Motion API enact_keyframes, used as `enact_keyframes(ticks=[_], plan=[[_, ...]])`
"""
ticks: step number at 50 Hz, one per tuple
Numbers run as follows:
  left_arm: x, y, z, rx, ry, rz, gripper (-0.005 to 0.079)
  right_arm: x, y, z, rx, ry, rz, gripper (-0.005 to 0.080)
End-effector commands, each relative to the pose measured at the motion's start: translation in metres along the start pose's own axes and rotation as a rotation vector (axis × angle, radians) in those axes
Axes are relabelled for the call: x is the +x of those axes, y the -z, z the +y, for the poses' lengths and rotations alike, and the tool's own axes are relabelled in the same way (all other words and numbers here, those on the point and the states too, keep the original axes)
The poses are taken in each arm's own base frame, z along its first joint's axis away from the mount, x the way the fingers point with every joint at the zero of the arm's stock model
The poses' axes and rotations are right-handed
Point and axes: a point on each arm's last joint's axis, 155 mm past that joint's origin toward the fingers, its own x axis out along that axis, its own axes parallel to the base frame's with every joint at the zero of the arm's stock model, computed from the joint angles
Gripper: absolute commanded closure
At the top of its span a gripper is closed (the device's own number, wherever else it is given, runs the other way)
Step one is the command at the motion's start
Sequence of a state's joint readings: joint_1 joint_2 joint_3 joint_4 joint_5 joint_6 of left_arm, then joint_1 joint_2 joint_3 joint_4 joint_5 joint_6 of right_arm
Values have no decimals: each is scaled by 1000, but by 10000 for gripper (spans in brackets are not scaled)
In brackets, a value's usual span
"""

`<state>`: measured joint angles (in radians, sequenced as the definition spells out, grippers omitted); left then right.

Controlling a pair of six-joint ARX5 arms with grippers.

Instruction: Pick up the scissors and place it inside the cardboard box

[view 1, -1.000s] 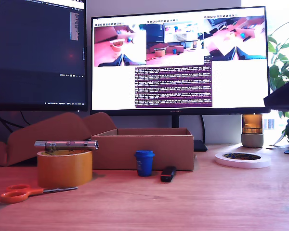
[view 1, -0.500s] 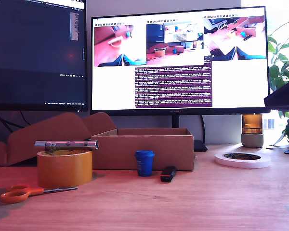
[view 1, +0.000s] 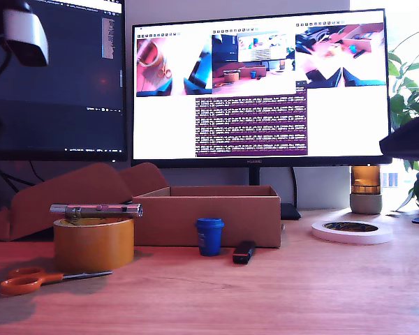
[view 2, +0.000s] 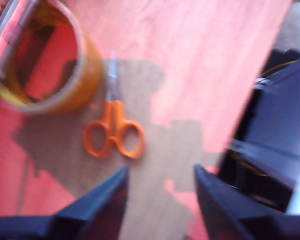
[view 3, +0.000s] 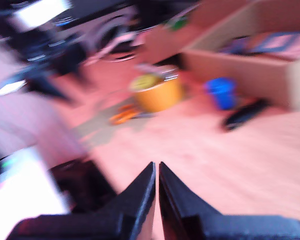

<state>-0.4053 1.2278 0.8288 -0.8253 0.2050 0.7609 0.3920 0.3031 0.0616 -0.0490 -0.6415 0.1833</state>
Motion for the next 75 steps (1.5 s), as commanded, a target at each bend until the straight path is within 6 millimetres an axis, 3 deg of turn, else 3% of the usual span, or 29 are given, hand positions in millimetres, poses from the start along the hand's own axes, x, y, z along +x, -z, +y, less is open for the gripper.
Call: enact_keyframes(ticks=[1, 10, 35, 42, 75], plan=[[7, 2, 3, 24, -6, 15, 351, 2, 2, 7, -7, -31, 9, 763], [14, 0, 13, 75, -36, 24, 351, 3, 6, 15, -20, -61, 24, 763], [48, 7, 16, 63, 23, 74, 353, 4, 10, 4, -28, 2, 36, 763], [50, 6, 17, 74, 21, 72, 393, 3, 9, 1, -28, 17, 33, 763], [63, 15, 21, 59, 48, 91, 393, 3, 9, 1, -28, 18, 33, 763]])
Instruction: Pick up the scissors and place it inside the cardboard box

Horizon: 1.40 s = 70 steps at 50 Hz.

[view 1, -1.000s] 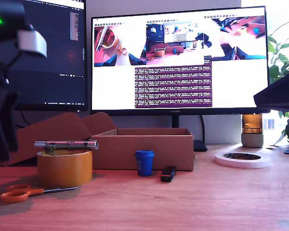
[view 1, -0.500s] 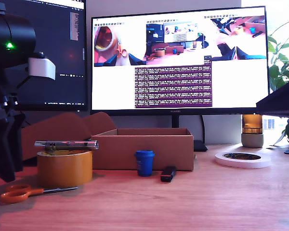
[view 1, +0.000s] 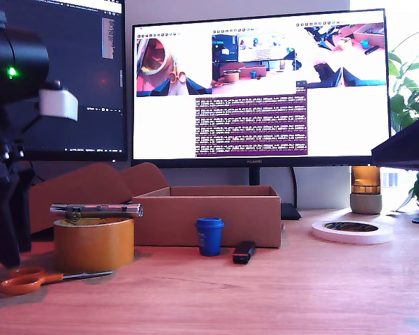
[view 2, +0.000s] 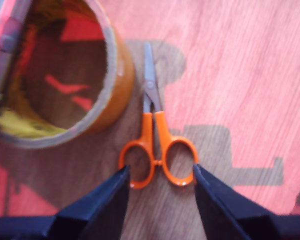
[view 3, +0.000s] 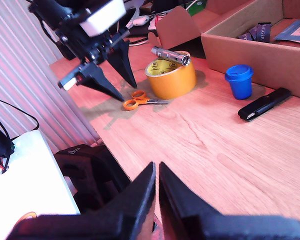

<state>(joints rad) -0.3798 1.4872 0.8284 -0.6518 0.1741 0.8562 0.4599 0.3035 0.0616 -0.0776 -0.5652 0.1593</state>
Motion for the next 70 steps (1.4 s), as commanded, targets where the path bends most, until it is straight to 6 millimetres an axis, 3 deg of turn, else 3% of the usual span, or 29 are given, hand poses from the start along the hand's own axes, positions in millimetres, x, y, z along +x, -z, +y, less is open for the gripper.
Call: enact_keyframes(ticks=[1, 37, 59, 70], plan=[[6, 2, -2, 5, 16, 7, 393, 0, 0, 0, -3, 1, 0, 763], [20, 5, -1, 1, 33, 22, 395, 0, 0, -5, -3, 26, -3, 763], [20, 4, -13, 1, 87, 9, 616, 0, -1, -8, -9, 45, -6, 763], [19, 5, -16, -1, 100, 13, 636, 0, -1, -9, -9, 45, -6, 763]])
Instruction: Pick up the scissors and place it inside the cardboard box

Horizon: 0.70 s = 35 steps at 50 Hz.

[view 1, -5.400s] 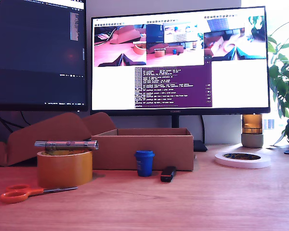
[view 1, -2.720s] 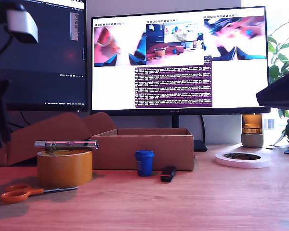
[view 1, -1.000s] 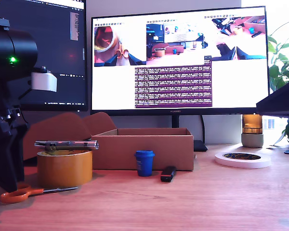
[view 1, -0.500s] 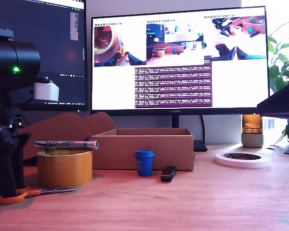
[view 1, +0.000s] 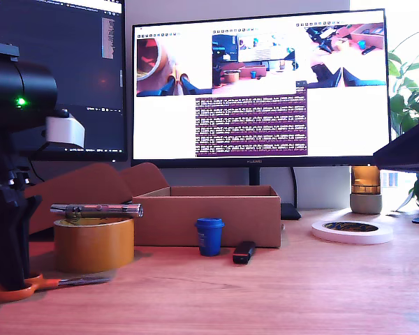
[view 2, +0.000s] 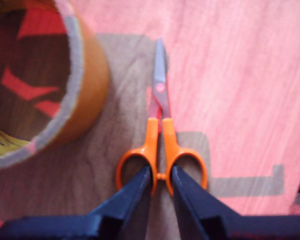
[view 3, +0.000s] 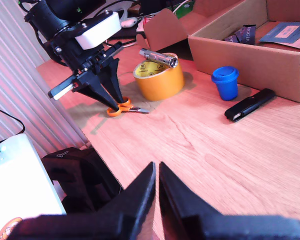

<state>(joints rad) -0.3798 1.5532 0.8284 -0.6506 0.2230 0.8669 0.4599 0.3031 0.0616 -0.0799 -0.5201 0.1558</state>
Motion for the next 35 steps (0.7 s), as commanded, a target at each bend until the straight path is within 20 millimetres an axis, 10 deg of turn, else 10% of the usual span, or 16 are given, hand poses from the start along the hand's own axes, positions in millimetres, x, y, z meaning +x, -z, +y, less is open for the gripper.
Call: enact_keyframes(ticks=[1, 35], plan=[[4, 3, -4, 0, 20, 9, 636, 0, 0, 0, -7, 0, -1, 763], [-1, -47, -25, 134, 45, -74, 636, 0, 0, 0, -7, 0, -1, 763]])
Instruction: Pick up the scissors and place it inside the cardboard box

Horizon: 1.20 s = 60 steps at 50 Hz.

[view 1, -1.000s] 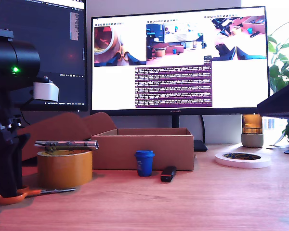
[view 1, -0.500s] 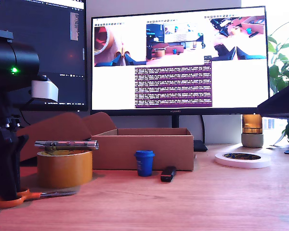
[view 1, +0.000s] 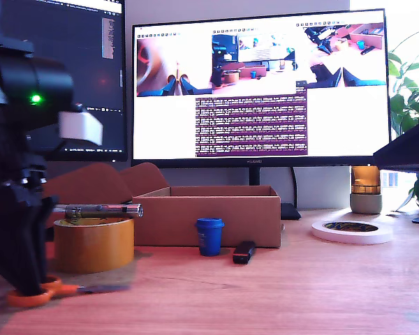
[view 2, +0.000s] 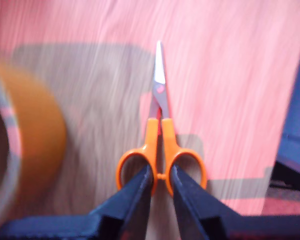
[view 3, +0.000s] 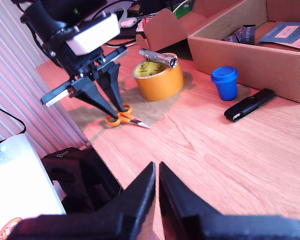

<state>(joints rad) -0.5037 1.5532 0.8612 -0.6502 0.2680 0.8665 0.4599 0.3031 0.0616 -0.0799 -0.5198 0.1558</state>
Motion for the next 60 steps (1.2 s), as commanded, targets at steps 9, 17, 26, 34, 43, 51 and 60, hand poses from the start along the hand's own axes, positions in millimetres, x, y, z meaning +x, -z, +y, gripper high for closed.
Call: enact_keyframes(ticks=[9, 17, 26, 34, 43, 51, 60], plan=[[-6, -32, 5, 47, -11, -83, 636, 0, 0, 0, -7, 0, -1, 763], [-7, -35, 7, 57, -24, -82, 634, 0, 0, 0, -7, 0, -1, 763], [-6, -12, 8, 39, -38, 24, 546, 0, 0, 0, -7, 0, -1, 763], [-6, -7, 3, 32, -19, 47, 543, 0, 0, 0, -7, 1, -2, 763], [-5, -11, 3, 35, -16, 27, 542, 0, 0, -1, -7, 6, -2, 763], [-3, -12, 5, 37, -21, 22, 527, 0, 0, -1, -7, 6, -2, 763], [8, -5, 2, 25, 13, 53, 489, 0, 0, -1, -7, 6, -2, 763]])
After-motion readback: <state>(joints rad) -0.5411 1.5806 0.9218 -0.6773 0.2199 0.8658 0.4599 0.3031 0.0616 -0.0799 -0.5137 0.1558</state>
